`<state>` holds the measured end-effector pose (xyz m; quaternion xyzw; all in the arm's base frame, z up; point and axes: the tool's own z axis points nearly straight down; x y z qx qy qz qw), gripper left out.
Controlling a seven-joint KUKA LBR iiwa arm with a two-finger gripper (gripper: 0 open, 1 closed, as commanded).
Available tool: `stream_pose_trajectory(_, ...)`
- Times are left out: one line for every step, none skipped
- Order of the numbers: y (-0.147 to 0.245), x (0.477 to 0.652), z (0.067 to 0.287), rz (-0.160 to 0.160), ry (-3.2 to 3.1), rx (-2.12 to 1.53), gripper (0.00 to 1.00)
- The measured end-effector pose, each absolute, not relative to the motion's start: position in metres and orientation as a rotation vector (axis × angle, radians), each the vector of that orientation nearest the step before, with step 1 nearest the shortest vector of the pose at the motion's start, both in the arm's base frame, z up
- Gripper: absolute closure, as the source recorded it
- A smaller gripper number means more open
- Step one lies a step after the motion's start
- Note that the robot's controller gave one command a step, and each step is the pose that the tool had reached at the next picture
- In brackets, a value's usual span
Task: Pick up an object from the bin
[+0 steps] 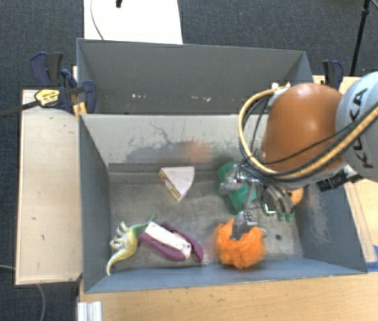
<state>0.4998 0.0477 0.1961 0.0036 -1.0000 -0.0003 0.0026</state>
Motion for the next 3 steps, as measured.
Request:
stream_pose_trajectory(0.048,0.502,0.2,-0.001,-3.144,0.009,0.0)
stream_pose_trajectory(0.047,0.496,0.151,-0.002,-3.151,0.012,0.0)
stream_pose_trajectory(0.017,0.484,0.09,-0.004,-3.147,-0.005,0.0)
